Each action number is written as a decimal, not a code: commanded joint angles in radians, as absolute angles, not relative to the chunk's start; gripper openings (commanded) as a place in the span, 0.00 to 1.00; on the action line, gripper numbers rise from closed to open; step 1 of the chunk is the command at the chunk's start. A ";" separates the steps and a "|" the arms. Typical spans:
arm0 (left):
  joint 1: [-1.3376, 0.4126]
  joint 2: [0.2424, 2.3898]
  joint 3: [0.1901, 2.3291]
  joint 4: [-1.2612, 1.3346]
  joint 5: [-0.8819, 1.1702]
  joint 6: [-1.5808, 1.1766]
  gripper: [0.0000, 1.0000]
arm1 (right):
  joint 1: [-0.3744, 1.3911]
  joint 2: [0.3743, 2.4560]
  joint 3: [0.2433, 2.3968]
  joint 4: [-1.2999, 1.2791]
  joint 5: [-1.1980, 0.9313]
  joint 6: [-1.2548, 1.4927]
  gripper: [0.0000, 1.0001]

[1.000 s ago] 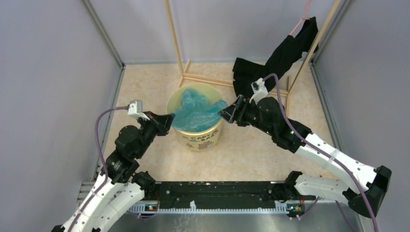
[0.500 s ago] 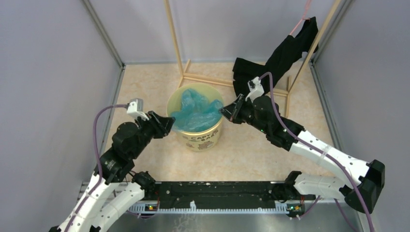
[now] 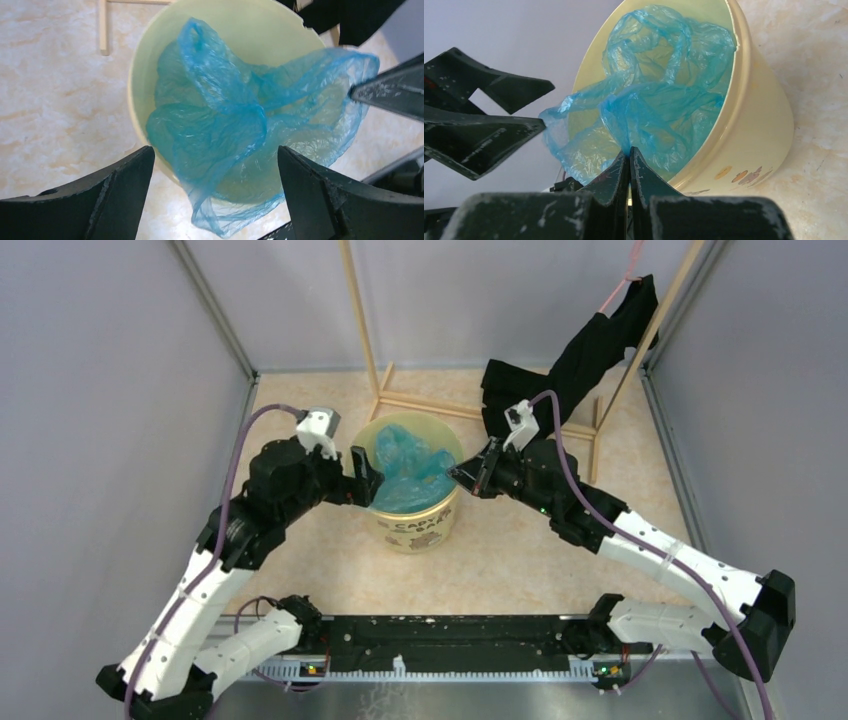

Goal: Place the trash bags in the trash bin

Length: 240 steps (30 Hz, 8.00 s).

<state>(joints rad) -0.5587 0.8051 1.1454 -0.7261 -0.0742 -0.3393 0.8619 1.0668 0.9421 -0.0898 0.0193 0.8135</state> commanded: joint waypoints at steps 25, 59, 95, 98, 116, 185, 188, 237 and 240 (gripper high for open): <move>-0.559 0.843 1.135 -0.671 -0.289 -0.336 0.37 | 0.870 0.974 0.880 -0.078 -0.003 0.718 0.00; -0.559 0.538 0.889 -0.639 -0.188 -0.641 0.06 | 0.870 0.908 0.750 -0.015 0.004 0.742 0.00; -0.558 0.725 0.951 -0.561 -0.275 -0.497 0.00 | 0.870 0.864 0.741 -0.059 0.092 0.713 0.00; -0.559 0.614 0.861 -0.526 -0.355 -0.534 0.00 | 0.869 0.848 0.709 -0.058 0.120 0.729 0.00; -0.560 0.507 0.828 -0.476 -0.280 -0.634 0.00 | 0.868 0.910 0.725 0.017 0.108 0.689 0.00; -0.558 0.673 0.608 -0.424 -0.241 -0.717 0.00 | 1.053 1.677 1.766 -0.714 0.322 -0.269 0.73; -0.557 0.671 0.608 -0.431 -0.231 -0.719 0.00 | 1.059 1.740 1.819 -0.716 0.303 -0.267 0.73; -0.557 0.662 0.624 -0.435 -0.220 -0.735 0.00 | 0.957 1.771 1.810 -0.470 0.433 -0.299 0.07; -0.558 0.666 0.628 -0.436 -0.213 -0.733 0.00 | 0.907 1.760 1.752 -0.392 0.327 -0.368 0.07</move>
<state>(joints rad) -0.5587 0.6594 0.5873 -0.4530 -0.2211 -0.7345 0.9600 1.8305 1.7966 -0.5194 0.4774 -0.2718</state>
